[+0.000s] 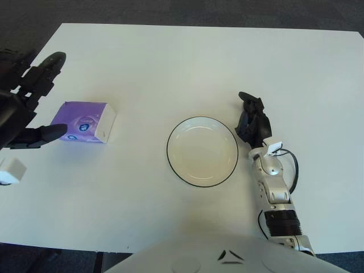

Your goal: Put the tissue paper into the plate.

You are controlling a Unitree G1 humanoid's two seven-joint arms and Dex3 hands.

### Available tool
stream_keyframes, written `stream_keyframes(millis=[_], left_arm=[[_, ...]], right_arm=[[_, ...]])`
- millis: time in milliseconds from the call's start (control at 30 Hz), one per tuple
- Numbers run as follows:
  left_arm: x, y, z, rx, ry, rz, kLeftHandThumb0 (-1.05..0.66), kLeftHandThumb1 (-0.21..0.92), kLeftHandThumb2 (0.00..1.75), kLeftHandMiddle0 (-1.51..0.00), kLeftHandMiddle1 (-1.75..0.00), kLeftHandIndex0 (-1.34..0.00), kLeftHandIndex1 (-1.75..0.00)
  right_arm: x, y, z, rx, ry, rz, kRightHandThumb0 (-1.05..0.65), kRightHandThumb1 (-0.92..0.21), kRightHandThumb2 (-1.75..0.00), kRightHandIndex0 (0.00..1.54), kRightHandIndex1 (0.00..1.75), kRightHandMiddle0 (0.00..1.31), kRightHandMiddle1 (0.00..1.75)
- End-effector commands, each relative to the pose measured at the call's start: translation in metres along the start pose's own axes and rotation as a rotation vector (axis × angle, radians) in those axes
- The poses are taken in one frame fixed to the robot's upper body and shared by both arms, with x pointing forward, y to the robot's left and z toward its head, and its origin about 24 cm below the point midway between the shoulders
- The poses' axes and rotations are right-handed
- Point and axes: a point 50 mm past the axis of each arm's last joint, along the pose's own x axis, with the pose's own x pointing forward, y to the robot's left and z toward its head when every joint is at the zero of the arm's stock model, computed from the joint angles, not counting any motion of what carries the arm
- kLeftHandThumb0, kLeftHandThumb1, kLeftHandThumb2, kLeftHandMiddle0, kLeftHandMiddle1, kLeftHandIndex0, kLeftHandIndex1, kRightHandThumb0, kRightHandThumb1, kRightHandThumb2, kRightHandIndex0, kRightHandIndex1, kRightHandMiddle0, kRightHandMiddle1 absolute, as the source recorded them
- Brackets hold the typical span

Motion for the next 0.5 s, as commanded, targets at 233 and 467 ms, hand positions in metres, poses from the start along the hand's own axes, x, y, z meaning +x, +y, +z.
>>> stream_keyframes(millis=[233,467], left_arm=[[0.014,-0.011,-0.004,0.091,0.003,-0.160,-1.05,0.92,0.85,-0.05,-0.01,0.00,-0.19],[0.019,-0.009,-0.005,0.151,-0.042,-0.283,-1.05,0.92,0.79,-0.04,-0.01,0.00,-0.18]], right_arm=[[-0.018,-0.006,-0.041,-0.008,0.222,-0.009,-0.60,-0.92,-0.88,0.34,0.06,0.00,0.81],[-0.017,-0.007,-0.042,-0.015,0.222,-0.008,-0.61,-0.92,-0.88,0.34,0.06,0.00,0.81]])
